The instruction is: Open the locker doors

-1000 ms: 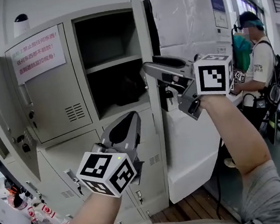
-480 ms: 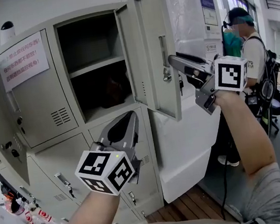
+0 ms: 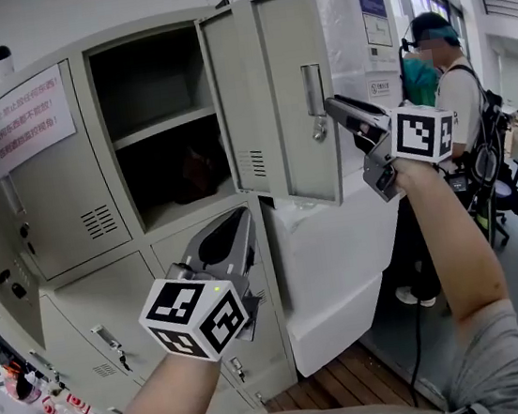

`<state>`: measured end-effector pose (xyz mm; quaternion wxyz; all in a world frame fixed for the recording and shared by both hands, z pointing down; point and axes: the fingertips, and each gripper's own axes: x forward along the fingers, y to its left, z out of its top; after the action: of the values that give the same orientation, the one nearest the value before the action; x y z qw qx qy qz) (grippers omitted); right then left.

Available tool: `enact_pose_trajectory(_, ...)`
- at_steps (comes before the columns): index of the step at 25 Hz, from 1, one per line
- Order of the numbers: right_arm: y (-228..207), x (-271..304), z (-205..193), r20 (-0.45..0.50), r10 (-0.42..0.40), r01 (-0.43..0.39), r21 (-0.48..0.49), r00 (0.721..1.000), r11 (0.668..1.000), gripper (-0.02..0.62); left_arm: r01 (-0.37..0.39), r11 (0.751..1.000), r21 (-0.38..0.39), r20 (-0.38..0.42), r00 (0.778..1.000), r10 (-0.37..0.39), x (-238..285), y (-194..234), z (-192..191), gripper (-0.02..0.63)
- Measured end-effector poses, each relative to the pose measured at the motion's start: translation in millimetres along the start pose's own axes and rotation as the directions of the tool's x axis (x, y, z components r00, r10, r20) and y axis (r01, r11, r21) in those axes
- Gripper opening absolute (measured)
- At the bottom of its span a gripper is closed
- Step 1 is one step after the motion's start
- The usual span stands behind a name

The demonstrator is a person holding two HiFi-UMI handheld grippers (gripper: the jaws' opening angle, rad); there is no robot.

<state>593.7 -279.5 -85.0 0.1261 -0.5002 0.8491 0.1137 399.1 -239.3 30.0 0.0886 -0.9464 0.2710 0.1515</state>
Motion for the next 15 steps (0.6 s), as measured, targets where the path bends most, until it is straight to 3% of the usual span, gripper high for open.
enact_pose_trajectory(11, 6, -6, -2, 0.024, -0.050, 0.052, -0.076, 0.998, 0.996, 0.092, -0.045, 0.999, -0.011, -0.011, 0.999, 0.045, -10, 19, -7, 0.005)
enact_pose_trajectory(15, 12, -22, -6, 0.052, -0.105, 0.109, -0.083, 0.993, 0.991, 0.097, -0.068, 0.998, -0.016, -0.011, 0.998, 0.068, -22, 28, -9, 0.005)
